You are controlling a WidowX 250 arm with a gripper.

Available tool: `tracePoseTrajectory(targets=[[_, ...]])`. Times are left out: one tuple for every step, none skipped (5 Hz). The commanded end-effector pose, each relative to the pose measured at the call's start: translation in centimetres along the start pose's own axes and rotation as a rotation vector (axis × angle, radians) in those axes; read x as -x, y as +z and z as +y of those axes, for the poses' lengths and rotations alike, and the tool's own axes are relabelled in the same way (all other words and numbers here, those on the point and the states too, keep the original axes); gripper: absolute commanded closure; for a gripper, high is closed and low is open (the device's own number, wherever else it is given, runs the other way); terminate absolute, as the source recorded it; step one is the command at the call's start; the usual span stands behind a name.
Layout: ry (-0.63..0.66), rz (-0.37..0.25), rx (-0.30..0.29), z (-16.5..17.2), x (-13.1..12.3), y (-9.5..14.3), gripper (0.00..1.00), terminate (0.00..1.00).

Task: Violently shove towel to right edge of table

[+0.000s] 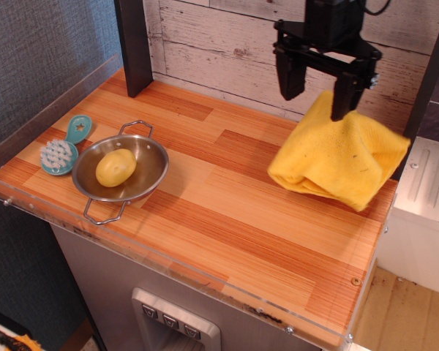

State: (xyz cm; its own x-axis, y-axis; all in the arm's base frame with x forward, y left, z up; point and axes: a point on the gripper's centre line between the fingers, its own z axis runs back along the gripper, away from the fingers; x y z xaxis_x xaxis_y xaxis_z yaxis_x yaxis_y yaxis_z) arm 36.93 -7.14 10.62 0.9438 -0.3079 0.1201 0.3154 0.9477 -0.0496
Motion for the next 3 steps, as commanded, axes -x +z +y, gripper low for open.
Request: tracePoseTrajectory(targets=[[-0.067,-0.079,-0.053,1.18,0.00,3.24,0.00,0.00],[-0.067,-0.079,-0.053,1.18,0.00,3.24,0.00,0.00],[-0.067,-0.079,-0.053,1.18,0.00,3.24,0.00,1.00]])
